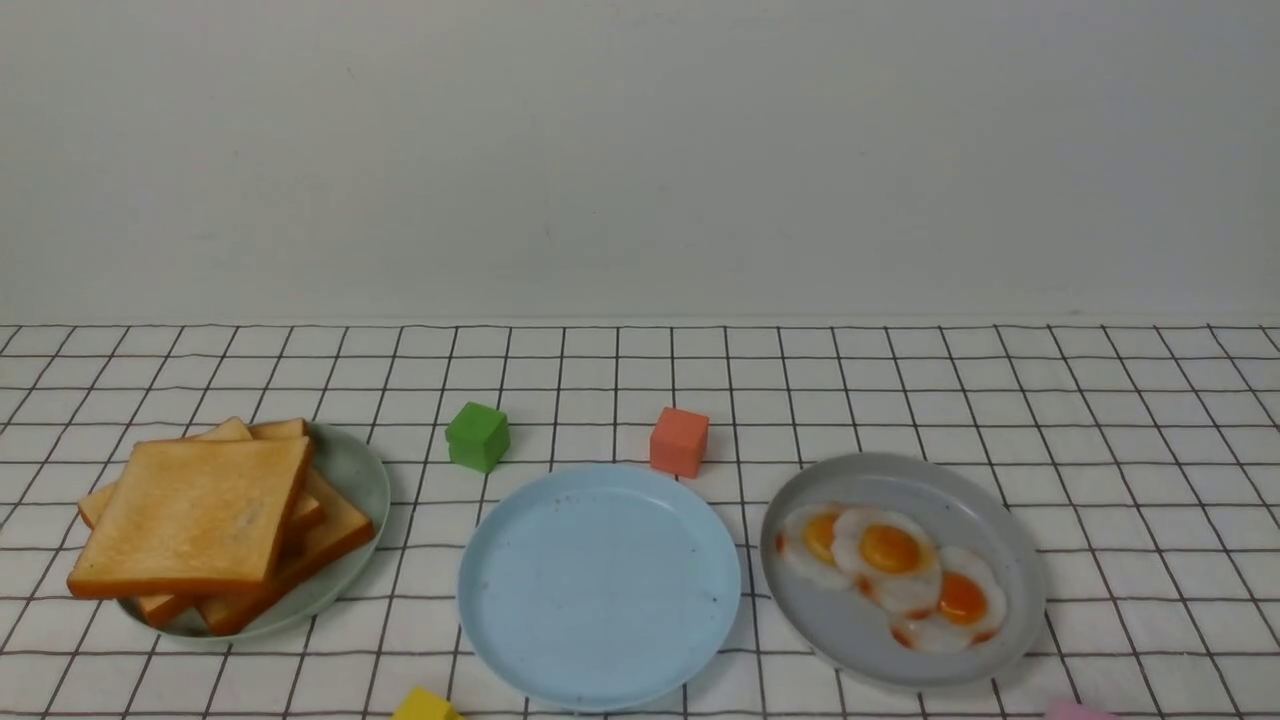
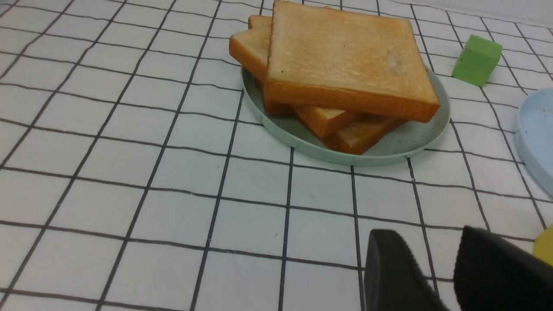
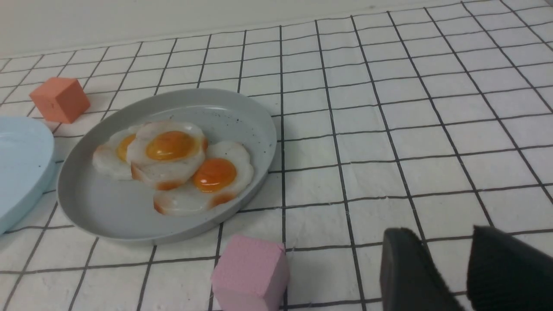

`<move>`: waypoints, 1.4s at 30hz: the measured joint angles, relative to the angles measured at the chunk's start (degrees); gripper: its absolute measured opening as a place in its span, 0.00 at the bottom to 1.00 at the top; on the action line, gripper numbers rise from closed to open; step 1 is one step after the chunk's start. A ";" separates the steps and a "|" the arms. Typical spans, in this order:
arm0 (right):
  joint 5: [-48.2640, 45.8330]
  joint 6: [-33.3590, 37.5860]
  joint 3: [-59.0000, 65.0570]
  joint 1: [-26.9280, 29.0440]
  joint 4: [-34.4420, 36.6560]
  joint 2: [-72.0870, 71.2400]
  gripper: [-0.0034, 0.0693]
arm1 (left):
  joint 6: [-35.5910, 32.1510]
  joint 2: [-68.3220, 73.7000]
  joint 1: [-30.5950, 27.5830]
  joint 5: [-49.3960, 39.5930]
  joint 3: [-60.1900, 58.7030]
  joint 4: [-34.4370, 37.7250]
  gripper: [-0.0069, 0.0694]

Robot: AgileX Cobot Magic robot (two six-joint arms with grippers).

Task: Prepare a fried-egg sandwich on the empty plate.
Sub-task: Use the left arm to grab a slice of bread

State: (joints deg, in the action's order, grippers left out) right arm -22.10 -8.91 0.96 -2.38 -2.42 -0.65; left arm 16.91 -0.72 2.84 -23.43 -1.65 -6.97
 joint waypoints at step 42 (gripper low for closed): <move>-6.04 -20.60 -56.62 0.00 -10.21 38.09 0.38 | 16.28 35.79 0.00 -11.03 49.49 4.09 0.40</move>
State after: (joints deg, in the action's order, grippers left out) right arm -28.14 -29.51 -55.66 -2.38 -12.63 37.44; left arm 33.19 35.07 2.84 -34.47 47.84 -2.87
